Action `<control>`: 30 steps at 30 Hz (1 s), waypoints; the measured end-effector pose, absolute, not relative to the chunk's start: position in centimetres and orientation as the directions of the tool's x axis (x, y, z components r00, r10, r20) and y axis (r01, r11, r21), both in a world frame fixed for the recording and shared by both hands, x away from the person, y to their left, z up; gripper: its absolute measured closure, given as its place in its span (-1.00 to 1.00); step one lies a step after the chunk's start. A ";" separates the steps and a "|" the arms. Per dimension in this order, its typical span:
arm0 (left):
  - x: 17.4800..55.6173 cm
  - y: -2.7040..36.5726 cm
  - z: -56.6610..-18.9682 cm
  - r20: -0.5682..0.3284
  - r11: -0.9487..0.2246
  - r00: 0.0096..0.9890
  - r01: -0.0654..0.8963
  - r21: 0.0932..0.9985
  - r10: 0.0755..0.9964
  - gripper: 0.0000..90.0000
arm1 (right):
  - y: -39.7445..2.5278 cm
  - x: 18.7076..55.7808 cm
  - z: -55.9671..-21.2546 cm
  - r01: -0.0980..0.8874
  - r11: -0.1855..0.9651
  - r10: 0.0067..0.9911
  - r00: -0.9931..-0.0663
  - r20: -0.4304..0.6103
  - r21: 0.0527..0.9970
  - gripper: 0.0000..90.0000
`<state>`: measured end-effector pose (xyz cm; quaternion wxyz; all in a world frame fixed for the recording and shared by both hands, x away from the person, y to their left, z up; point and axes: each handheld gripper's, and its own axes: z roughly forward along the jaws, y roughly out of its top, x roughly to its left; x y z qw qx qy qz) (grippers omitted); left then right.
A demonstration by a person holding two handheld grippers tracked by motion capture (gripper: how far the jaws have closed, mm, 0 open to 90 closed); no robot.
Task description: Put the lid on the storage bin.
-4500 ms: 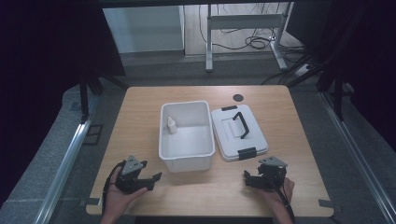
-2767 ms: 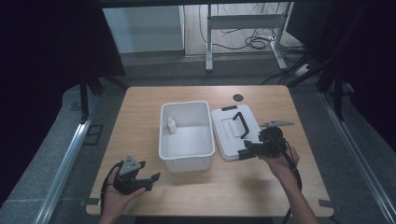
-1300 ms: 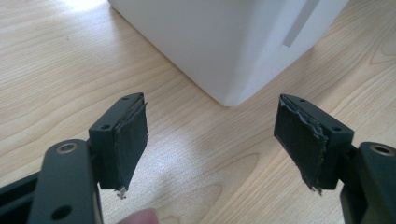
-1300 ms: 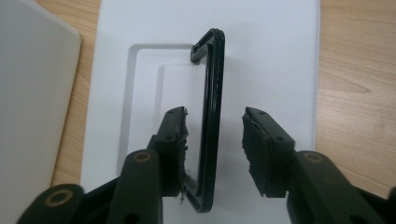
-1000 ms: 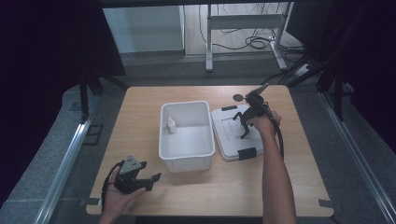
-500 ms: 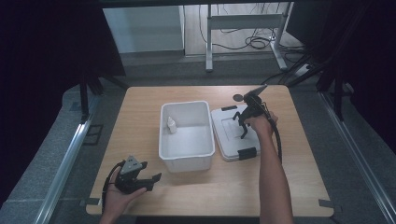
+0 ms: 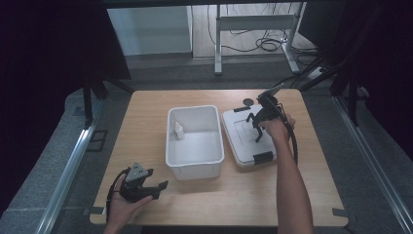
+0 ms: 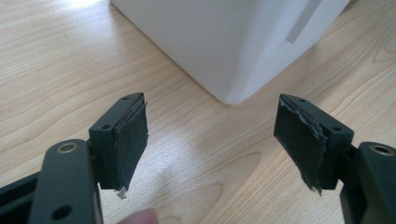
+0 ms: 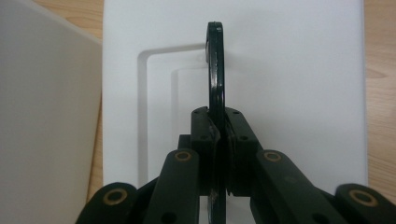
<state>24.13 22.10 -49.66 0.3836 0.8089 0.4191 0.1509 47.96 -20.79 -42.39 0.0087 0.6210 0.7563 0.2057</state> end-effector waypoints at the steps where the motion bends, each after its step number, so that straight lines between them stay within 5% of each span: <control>1: 24.1 22.1 -49.7 -0.078 -0.355 0.604 0.562 0.747 0.794 -0.42 | -20.9 47.8 -41.9 0.934 0.140 0.943 -0.227 0.245 0.328 0.88; 17: 24.1 22.1 -49.6 -0.077 -0.351 0.601 0.562 0.749 0.796 -0.42 | -22.5 44.7 -34.1 0.908 0.092 0.937 -0.218 0.273 0.409 0.88; 30: 24.2 22.4 -49.7 -0.082 -0.345 0.595 0.567 0.749 0.800 -0.42 | -21.5 43.4 -31.3 0.903 0.071 0.926 -0.218 0.308 0.424 0.88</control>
